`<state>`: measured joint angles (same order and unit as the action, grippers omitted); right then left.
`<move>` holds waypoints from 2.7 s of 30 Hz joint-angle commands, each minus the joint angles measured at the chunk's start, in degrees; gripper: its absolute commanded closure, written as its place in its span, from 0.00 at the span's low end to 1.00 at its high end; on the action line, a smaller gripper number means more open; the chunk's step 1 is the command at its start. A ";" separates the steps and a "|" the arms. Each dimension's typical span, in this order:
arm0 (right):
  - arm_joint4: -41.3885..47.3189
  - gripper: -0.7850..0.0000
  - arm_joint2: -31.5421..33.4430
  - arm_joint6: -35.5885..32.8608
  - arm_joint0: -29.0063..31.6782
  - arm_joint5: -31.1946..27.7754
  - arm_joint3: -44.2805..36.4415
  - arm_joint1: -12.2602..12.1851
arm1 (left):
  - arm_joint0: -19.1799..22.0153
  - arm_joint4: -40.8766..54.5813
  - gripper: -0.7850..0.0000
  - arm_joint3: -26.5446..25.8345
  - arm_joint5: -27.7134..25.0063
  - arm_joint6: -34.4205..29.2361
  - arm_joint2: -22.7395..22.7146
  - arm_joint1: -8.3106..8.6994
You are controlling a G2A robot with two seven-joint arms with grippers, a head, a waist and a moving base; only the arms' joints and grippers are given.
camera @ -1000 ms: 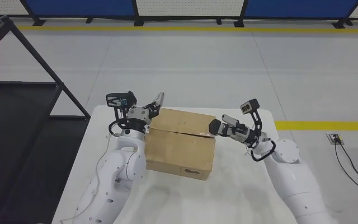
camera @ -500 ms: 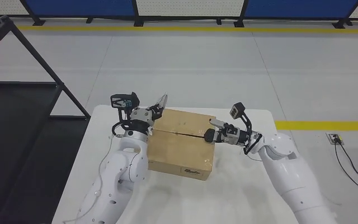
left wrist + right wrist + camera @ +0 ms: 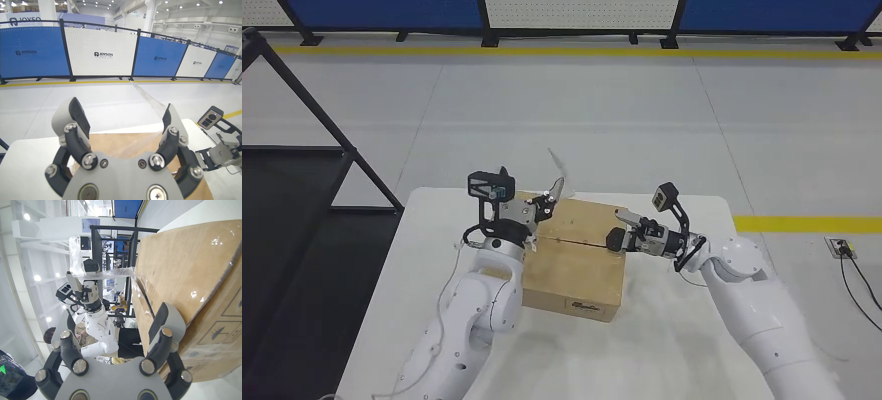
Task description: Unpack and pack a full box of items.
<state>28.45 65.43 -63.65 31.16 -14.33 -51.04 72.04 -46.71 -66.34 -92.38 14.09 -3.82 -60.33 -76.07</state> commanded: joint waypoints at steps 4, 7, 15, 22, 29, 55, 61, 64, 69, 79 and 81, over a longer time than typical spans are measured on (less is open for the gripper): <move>0.04 0.00 -0.23 -0.15 -0.21 -0.44 0.49 0.09 | 0.23 -1.05 0.00 0.69 -0.20 -0.09 0.61 -0.52; -0.03 0.00 -0.43 -0.24 -0.35 -0.69 0.81 0.15 | 0.23 -1.37 0.00 1.02 -0.23 -0.09 0.40 -0.75; -0.60 0.00 -0.93 -1.20 -0.94 -1.89 1.46 0.25 | -2.71 0.66 0.00 -2.66 -1.17 0.82 -5.94 -0.35; -1.50 0.00 -1.08 -2.01 -1.26 -3.74 1.37 0.19 | -11.59 6.17 0.00 -11.68 -4.25 1.31 -20.03 1.24; -2.38 0.00 -1.75 -2.23 -2.08 -4.19 1.74 0.34 | -17.99 11.82 0.00 -12.72 -4.39 -0.77 -32.29 2.18; -2.93 0.00 -2.86 -5.01 -1.35 -14.37 -2.58 0.46 | -17.50 22.94 0.00 -3.55 -38.33 -36.84 -43.62 6.65; -1.83 0.00 -4.03 -5.81 -1.92 -15.05 -2.91 0.88 | -18.22 22.26 0.00 -3.98 -37.84 -35.47 -42.78 6.67; -3.24 0.00 -4.55 -1.16 -2.14 -15.02 -2.83 1.22 | -18.20 21.98 0.00 -4.04 -35.94 -33.83 -41.81 6.72; 0.35 0.00 -4.02 2.43 -2.05 -14.63 -2.42 1.68 | -16.91 24.28 0.00 -4.47 -33.49 -33.71 -41.13 6.94; 1.15 0.00 -3.33 3.27 -1.48 -16.38 -1.55 1.78 | -1.88 46.28 0.00 4.16 -33.00 -55.94 -38.71 8.45; 0.40 0.00 -2.81 2.84 -1.03 -17.25 -1.62 1.52 | 1.67 47.48 0.00 6.18 -29.84 -60.86 -37.69 8.86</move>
<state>29.54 62.30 -60.49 29.88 -31.01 -52.59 73.74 -47.67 -19.73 -87.56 -18.15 -60.74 -98.68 -67.47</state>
